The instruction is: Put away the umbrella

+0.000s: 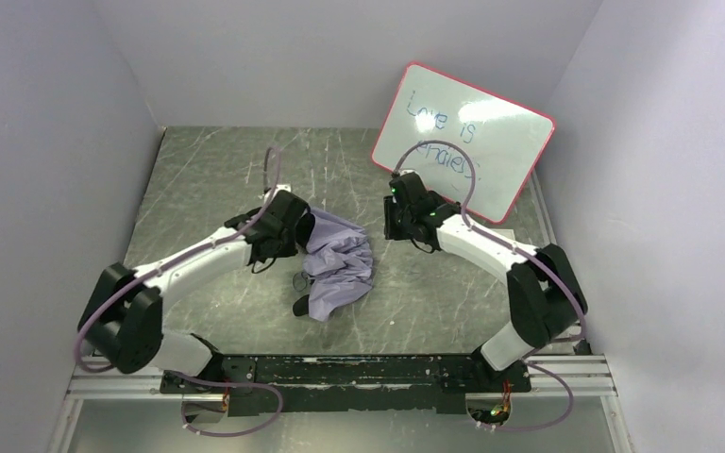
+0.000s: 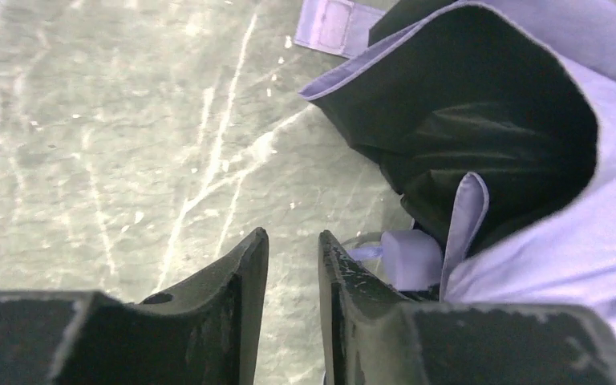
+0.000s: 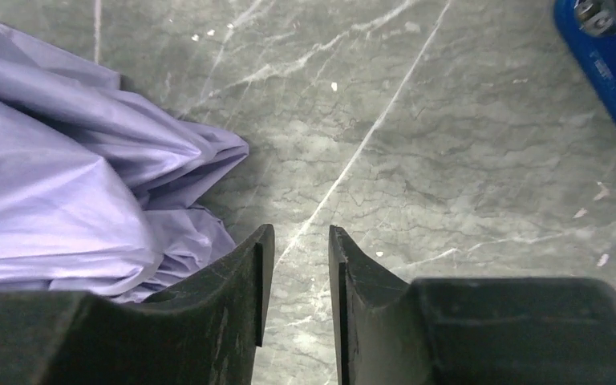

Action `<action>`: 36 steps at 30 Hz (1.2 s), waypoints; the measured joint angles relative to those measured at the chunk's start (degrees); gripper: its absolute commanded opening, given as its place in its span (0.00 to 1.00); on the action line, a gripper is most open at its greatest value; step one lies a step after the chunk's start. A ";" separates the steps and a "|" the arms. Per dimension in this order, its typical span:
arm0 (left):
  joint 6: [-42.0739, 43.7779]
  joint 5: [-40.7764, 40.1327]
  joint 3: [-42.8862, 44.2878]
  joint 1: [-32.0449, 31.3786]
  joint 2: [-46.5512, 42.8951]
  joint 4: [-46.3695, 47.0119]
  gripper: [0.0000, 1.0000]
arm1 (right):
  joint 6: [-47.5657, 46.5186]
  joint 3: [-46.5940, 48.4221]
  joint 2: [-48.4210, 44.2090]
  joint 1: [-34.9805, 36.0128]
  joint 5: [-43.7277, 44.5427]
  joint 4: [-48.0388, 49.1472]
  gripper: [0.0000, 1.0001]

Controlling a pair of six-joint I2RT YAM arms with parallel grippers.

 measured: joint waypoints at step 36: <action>27.41 16.44 5.60 0.90 -15.85 6.67 0.81 | -31.67 -10.64 -19.43 0.13 -30.23 17.66 0.84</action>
